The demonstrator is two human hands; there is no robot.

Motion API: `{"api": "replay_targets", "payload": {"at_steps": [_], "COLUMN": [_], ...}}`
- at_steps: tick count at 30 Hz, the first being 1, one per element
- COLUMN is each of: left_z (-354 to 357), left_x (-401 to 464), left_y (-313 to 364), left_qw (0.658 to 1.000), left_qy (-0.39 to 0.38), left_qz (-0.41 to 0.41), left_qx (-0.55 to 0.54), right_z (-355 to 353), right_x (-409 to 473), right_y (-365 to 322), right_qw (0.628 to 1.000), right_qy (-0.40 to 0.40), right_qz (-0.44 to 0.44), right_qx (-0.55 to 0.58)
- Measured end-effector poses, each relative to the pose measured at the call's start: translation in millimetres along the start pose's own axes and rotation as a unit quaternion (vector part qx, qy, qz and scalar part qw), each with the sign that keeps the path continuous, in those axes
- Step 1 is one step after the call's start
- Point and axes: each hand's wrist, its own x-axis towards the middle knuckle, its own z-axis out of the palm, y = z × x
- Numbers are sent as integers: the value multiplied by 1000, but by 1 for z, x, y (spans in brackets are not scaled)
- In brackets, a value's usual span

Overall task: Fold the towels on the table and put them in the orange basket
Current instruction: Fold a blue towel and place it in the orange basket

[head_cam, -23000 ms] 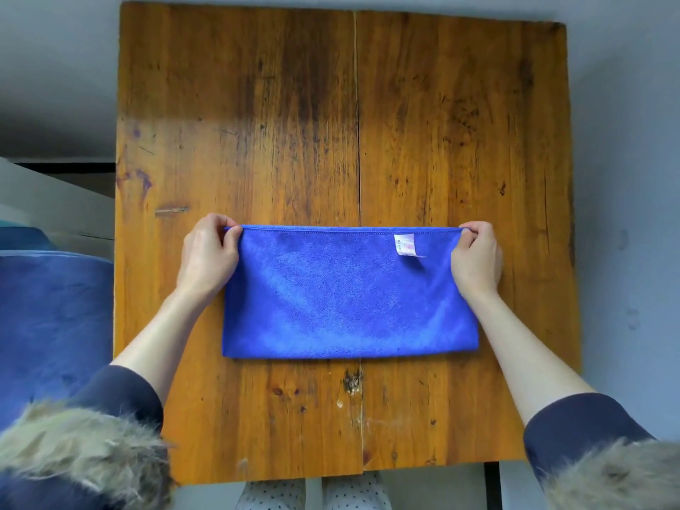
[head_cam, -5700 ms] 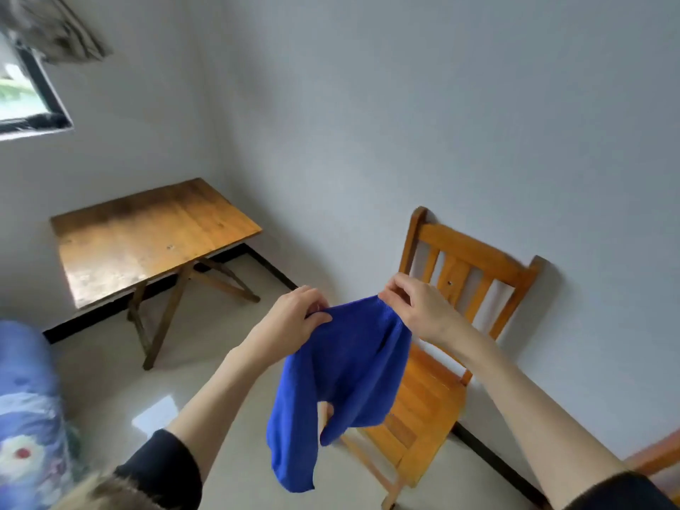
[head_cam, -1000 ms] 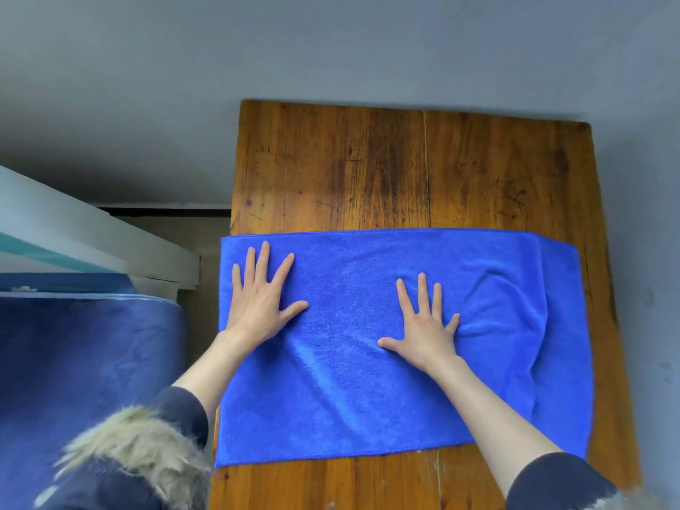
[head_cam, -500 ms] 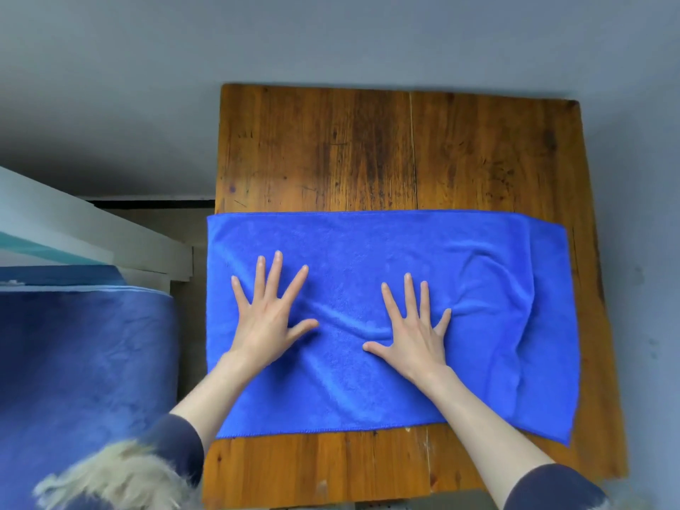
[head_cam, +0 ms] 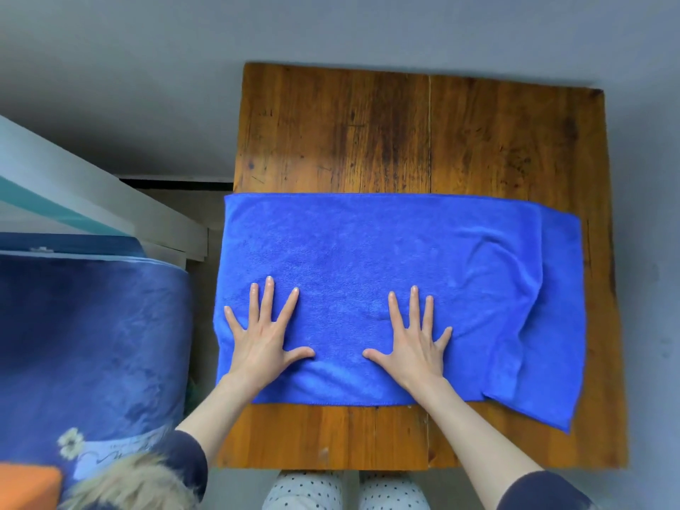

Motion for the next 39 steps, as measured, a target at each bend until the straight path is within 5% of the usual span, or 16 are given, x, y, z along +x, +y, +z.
{"api": "replay_targets", "payload": {"at_steps": [4, 11, 17, 24, 34, 39], "left_z": [-3, 29, 27, 47, 43, 32], "left_x": [-7, -40, -53, -72, -71, -54], "left_y": [9, 22, 22, 10, 11, 56], "left_qw": [1000, 998, 993, 988, 994, 999], "left_qy": [28, -31, 43, 1, -29, 11], "left_qz": [2, -55, -86, -104, -93, -29], "left_qx": [-12, -29, -71, -115, -59, -18], "right_z": [2, 25, 29, 39, 29, 13], "right_x": [-7, -31, -40, -48, -50, -55], "right_y": [7, 26, 24, 21, 27, 56], "right_qw": [1000, 999, 999, 999, 998, 974], "right_qy": [8, -6, -3, -13, -10, 75], "right_qz": [-18, -30, -30, -28, -32, 58], "right_qx": [-4, -23, -24, -16, 58, 203]}}
